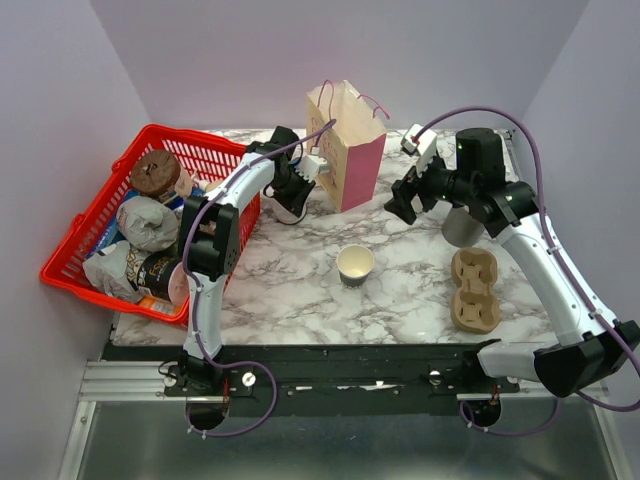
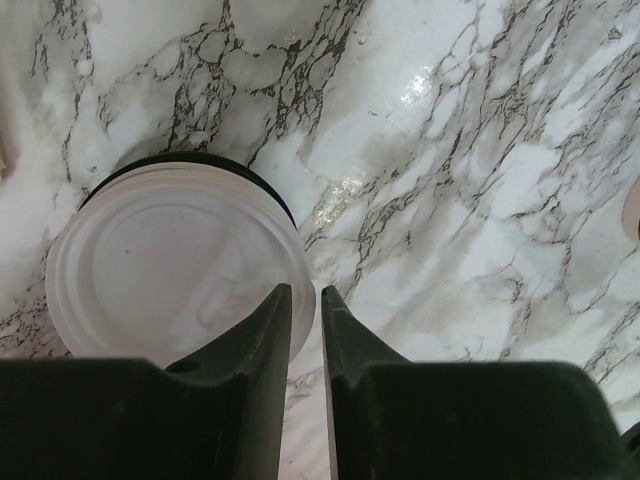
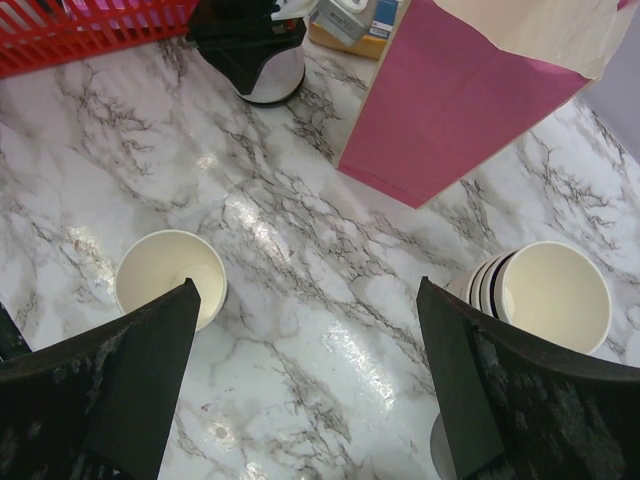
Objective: Pack the takeout coffee
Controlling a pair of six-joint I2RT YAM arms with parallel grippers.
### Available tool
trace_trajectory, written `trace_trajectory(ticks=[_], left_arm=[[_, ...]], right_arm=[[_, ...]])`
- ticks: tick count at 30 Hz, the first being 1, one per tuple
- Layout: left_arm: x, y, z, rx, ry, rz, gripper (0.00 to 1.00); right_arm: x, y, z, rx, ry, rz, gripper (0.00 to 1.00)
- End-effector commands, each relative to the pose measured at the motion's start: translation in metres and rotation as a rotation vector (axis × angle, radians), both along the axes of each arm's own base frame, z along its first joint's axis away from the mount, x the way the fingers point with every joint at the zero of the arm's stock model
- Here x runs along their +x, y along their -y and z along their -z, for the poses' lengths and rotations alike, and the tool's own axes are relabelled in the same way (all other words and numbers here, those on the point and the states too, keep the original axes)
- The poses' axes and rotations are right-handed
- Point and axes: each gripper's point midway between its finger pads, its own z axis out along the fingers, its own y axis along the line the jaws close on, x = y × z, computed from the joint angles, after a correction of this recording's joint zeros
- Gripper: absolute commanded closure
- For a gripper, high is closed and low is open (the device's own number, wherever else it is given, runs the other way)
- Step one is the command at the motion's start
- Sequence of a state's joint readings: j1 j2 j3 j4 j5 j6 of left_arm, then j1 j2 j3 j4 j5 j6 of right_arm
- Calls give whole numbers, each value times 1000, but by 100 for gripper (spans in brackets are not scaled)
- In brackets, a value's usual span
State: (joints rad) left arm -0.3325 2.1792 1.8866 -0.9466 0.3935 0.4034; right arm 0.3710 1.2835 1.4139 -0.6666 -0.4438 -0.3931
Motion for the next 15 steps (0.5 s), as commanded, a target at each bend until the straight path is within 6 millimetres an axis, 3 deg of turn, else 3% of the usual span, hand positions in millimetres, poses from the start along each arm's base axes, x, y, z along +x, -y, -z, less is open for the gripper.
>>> trace_trajectory(ticks=[1,6,10,15], left_arm=[[8,-7,-3,4,26,-6,82],[6,-5,-5,-4,19,-1,95],[4,-5,-8,-9,13,3,100],[7,-3,-46,-34,76,2,100]], right_arm=[[2,-4,1,14,-6,-18,2],[2,-5,2,15,-11,-20,2],[3,-5,1,16,-7,-19,2],[4,-4,0,15,-2,-13,2]])
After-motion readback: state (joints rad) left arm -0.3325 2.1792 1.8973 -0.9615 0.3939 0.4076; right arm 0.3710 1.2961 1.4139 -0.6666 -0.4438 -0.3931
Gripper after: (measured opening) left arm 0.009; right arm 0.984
